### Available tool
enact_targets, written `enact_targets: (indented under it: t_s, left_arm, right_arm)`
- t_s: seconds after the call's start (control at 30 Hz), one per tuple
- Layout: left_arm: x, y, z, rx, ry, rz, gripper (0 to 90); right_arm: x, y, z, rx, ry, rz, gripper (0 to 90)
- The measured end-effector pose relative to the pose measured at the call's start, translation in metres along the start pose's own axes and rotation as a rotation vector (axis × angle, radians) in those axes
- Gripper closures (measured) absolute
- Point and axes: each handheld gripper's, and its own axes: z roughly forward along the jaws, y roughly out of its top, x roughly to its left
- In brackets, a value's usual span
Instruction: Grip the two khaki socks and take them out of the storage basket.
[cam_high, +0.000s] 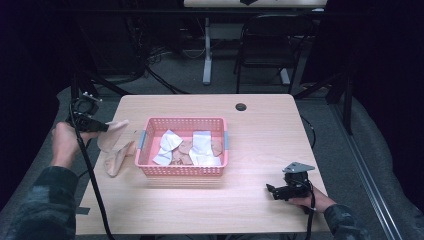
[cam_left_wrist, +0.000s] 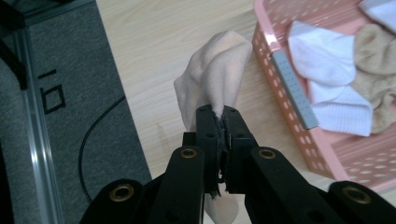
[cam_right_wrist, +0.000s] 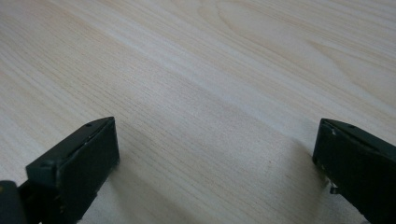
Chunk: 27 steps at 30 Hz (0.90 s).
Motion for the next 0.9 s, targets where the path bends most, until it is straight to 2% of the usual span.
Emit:
enact_targets:
  t_s: [0.2,0.53,0.77,0.9]
  left_arm:
    - [0.000,-0.012,0.024,0.036,-0.034,-0.038,86.9]
    - [-0.007,-0.022,0.061,0.094,-0.077,-0.057,86.8]
    - [-0.014,-0.026,0.080,0.128,-0.024,-0.047,86.2]
    - [-0.016,-0.027,0.088,0.137,-0.014,-0.051,84.1]
  right_arm:
    - [0.000,0.000,0.000,-0.002,0.000,0.002,0.0]
    - [0.000,0.000,0.000,0.001,-0.002,-0.001,0.0]
    - [0.000,0.000,0.000,0.001,-0.001,-0.002,0.0]
    - [0.000,0.000,0.000,0.001,-0.001,-0.001,0.0]
